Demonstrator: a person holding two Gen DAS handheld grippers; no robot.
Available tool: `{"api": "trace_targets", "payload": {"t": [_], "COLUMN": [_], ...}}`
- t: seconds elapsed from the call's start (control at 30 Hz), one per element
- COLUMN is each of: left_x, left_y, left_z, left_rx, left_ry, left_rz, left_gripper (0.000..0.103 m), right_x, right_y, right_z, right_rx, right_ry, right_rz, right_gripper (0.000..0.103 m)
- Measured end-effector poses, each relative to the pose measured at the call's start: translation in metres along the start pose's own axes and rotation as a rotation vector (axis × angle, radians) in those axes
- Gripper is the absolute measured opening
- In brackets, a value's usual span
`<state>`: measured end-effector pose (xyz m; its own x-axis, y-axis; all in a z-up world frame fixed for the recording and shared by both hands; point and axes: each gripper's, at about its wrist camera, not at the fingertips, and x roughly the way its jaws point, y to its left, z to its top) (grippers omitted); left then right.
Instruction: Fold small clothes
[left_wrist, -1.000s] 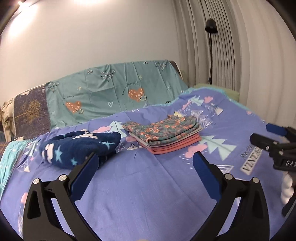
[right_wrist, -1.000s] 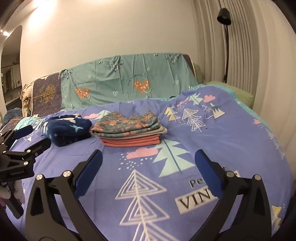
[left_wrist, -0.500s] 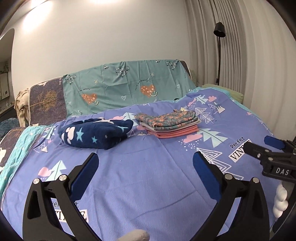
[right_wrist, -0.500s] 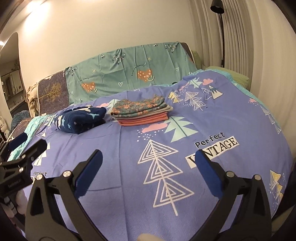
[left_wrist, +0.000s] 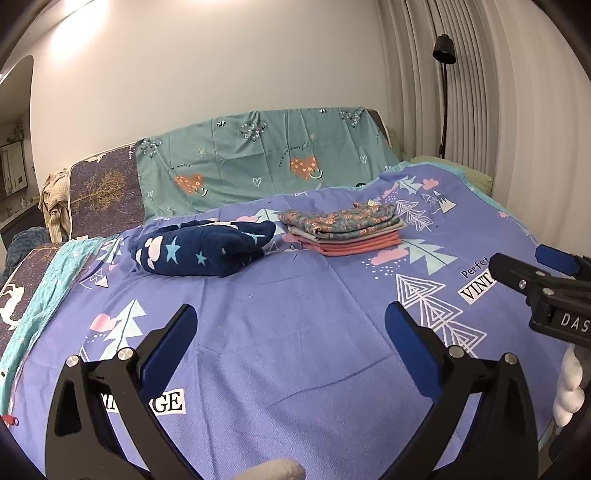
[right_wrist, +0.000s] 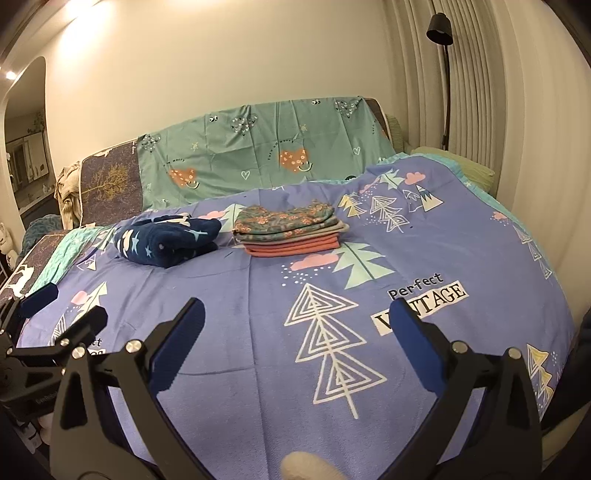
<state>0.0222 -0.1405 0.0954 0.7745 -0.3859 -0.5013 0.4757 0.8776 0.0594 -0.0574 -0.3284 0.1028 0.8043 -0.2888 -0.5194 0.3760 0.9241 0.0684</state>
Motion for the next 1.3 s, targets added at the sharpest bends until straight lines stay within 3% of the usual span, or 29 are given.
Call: {"api": "trace_targets", "payload": {"t": [0.33,1.3], "left_x": [0.005,0.007], "left_y": [0.003,-0.003], "left_z": [-0.001,-0.006], "left_rx": [-0.017,-0.026], "left_ry": [0.038,0.065], "left_rz": [0.009,-0.012], "left_gripper": [0.102,0.102], "right_x": [0.011,0.011], "right_y": [-0.004,0.002], "right_z": [-0.007,-0.005], "right_rx": [0.004,-0.013], "right_ry": [0.048,0.054], "right_rz": [-0.004,0.007], "right_gripper": [0.101,0.101]}}
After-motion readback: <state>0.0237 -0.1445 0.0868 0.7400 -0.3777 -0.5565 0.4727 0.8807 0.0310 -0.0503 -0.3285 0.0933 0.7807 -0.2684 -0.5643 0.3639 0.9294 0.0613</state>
